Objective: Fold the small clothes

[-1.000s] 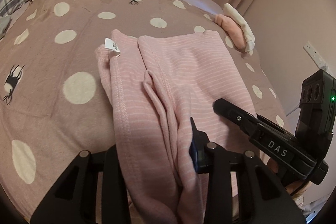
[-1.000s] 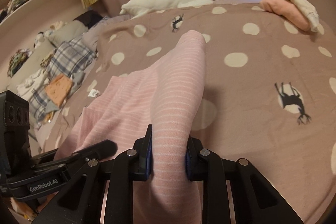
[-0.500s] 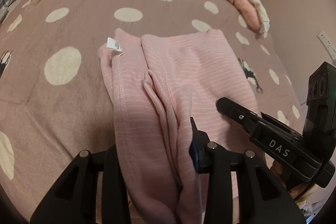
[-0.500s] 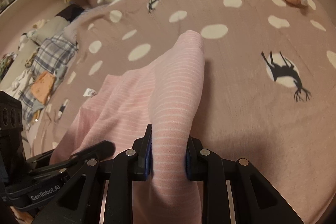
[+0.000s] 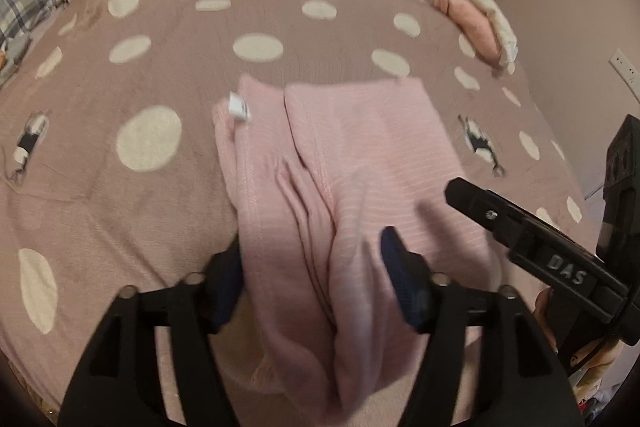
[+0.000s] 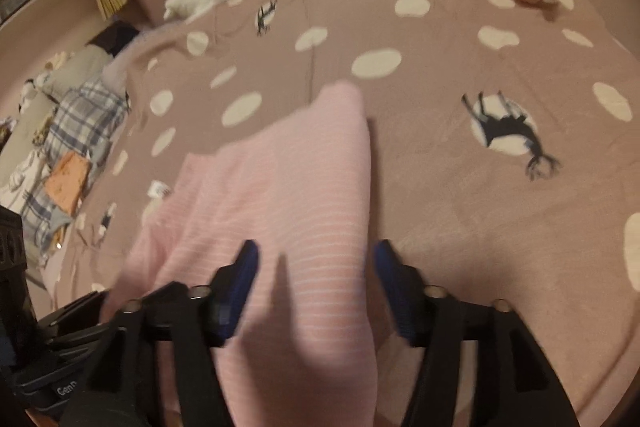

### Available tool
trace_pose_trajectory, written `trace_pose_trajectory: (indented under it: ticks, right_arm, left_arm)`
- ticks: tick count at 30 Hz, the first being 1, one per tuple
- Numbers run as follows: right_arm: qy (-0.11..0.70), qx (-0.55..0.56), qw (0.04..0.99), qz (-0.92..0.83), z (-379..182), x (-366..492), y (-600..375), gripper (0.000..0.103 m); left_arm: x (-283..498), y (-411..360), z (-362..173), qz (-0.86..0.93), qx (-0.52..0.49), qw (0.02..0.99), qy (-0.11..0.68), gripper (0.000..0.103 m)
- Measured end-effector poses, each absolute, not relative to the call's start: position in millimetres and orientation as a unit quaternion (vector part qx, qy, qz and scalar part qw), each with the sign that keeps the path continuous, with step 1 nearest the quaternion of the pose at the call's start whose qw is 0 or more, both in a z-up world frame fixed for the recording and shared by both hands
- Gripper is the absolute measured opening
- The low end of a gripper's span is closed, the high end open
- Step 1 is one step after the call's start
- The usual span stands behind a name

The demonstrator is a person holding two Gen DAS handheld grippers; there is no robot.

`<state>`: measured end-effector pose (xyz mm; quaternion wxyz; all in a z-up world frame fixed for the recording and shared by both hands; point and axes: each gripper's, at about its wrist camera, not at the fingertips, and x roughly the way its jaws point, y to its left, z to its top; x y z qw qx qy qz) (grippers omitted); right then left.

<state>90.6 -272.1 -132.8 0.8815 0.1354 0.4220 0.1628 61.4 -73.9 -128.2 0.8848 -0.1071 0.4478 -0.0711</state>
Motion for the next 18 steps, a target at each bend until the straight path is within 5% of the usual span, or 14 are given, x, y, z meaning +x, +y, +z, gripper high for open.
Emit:
trace_pose_trajectory:
  ticks: [10,18]
  right_arm:
    - [0.339,0.127,0.919,0.157,-87,56,-287,0.099]
    - [0.295,0.102,0.939,0.146,-66,35,-282,0.102]
  left_arm:
    - [24,-60,-76,-0.057,-0.100,0.926,0.360,0.100]
    - [9,-51,-61,-0.051,-0.104,0.933,0.340,0.102]
